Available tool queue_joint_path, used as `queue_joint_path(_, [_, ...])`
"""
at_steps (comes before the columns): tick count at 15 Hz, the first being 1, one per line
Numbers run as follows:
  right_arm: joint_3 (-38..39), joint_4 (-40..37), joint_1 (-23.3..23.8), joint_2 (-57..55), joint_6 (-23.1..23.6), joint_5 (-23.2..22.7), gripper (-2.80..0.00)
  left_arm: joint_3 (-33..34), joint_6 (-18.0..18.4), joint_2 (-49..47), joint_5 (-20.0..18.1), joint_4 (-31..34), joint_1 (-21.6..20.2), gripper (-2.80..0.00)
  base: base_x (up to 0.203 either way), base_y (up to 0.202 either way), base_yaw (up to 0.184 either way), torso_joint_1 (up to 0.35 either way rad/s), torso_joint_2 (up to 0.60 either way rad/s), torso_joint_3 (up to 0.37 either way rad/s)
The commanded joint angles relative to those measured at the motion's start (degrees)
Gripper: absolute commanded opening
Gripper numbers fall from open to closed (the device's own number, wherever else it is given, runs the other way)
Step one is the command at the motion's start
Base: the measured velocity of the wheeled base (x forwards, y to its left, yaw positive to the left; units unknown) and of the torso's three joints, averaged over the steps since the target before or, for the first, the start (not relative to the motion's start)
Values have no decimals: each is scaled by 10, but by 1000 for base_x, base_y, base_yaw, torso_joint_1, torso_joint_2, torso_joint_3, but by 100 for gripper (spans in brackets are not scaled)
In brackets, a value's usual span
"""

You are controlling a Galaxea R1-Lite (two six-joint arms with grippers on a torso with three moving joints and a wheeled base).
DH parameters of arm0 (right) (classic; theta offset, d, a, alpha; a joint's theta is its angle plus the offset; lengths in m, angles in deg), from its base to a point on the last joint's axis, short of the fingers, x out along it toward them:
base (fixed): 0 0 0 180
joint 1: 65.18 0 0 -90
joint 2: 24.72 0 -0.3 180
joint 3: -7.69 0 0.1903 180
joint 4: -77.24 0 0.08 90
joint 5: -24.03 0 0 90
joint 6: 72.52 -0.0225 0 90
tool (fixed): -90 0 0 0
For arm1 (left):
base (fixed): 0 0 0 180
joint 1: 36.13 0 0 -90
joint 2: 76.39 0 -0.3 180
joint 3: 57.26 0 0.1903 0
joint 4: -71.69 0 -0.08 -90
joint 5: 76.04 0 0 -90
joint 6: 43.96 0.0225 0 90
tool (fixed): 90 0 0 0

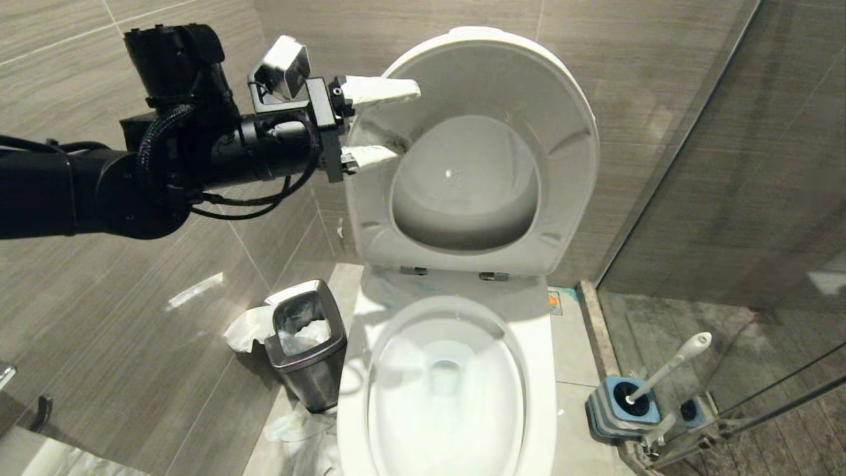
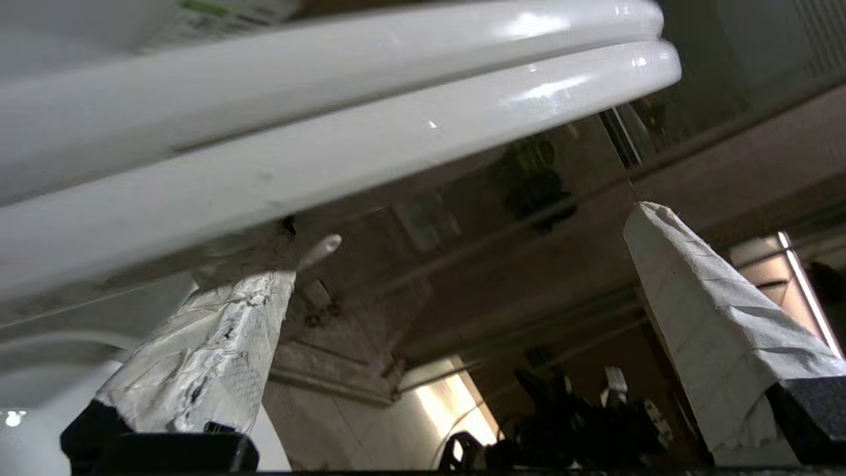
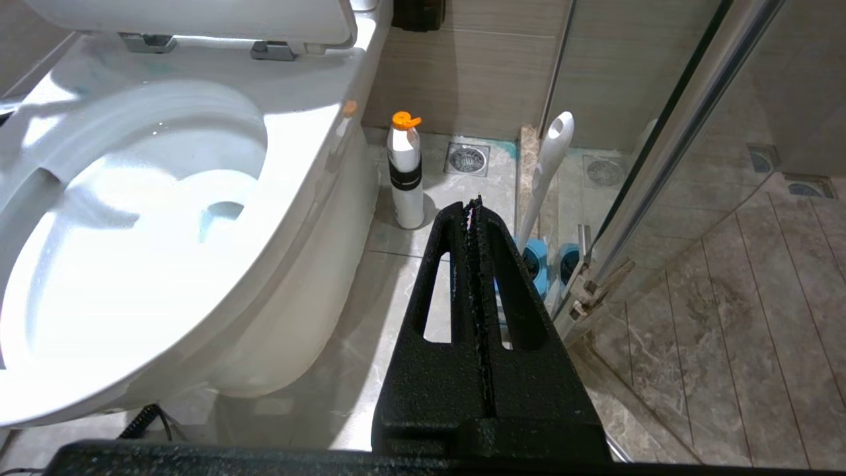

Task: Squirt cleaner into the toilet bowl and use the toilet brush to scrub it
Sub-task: Use the left hand to lift the toilet lid slightly

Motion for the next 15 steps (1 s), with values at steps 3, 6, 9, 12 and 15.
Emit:
queue_joint_path(3, [0,0,-1,0,0,0,-280,-71,-7,-53,98,0,2,0,0,0,0,0,0,0])
queue_joint_path(6, [0,0,0,-1,0,0,-280,-108,-5,-82,133,0,2,0,0,0,0,0,0,0])
queue_joint_path(9, [0,0,0,-1,0,0,-280,-156,-3,-111,209,-1,15,0,0,0,0,0,0,0])
queue_joint_path(12, [0,0,-1,-1,0,0,-280,-179,0,-133,247,-7,28,0,0,0,0,0,0,0])
queue_joint_path(15, [0,0,0,-1,0,0,-280,-180,4,-150,294,-44,43,0,0,0,0,0,0,0])
